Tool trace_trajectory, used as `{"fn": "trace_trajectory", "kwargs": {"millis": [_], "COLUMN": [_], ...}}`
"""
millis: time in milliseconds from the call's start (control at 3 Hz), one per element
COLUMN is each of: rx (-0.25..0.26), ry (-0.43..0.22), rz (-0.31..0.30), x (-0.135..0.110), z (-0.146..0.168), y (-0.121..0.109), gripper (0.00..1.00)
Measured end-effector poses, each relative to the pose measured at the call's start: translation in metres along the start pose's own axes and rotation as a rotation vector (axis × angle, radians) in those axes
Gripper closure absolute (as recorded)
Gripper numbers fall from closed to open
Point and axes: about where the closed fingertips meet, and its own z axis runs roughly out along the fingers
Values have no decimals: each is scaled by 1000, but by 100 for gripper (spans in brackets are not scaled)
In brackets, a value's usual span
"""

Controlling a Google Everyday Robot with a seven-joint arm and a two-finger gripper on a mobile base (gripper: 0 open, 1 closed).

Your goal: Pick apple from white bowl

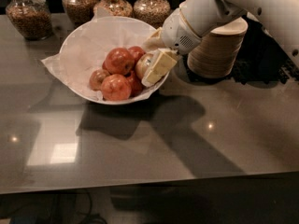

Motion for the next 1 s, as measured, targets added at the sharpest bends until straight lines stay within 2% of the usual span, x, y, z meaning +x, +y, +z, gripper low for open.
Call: {"fn": "trace_trajectory", "kwargs": {"millis": [1000], "rx": [-46], "ry": [29], "rz": [69], "x": [23], "z": [23], "y": [-11], "gripper": [26]}}
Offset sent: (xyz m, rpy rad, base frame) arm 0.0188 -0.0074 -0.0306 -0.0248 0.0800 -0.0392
